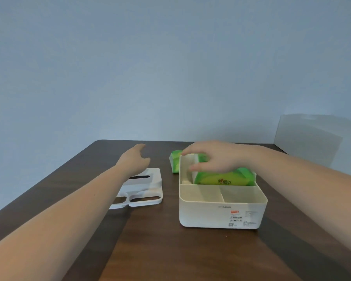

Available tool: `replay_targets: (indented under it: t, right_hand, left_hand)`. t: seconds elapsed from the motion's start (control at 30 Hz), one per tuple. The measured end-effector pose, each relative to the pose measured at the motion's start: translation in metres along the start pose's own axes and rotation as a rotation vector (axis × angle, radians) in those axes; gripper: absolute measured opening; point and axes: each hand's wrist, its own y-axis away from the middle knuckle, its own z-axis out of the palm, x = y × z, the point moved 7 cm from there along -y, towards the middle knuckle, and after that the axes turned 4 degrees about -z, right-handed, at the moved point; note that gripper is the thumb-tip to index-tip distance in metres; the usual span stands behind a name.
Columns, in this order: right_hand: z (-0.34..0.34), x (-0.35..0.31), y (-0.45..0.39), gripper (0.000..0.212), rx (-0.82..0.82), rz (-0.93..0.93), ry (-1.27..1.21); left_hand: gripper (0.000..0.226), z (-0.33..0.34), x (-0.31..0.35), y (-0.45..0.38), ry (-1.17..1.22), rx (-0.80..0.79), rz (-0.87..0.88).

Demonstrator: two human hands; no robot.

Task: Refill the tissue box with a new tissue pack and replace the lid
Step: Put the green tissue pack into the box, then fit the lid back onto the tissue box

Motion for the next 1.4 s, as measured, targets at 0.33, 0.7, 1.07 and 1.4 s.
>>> replay_targets:
  t: [0.33,0.7,1.07,1.4]
  right_hand:
    - [0.023,-0.062,-0.067,0.043,0.079,0.189,-0.147]
    - [0.082,-0.063,-0.097,0.04,-0.182,0.475,-0.336]
    - [-0.009,-0.031,-0.065,0.041,0.396,0.509,-0.631]
    - [-0.027,0.06,0.033,0.024,0.458,0.736,-0.617]
  left_hand:
    - [0.058,-0.043,-0.081,0.027,-0.192,-0.01,-0.252]
    - [0.041,-0.039,-0.108,0.034,0.027,0.013,-0.354]
    - [0.053,-0.078,-0.04,0.051,0.507,0.308,-0.256]
    - [0.025,-0.023,0.057,0.067,0.534,0.083,-0.129]
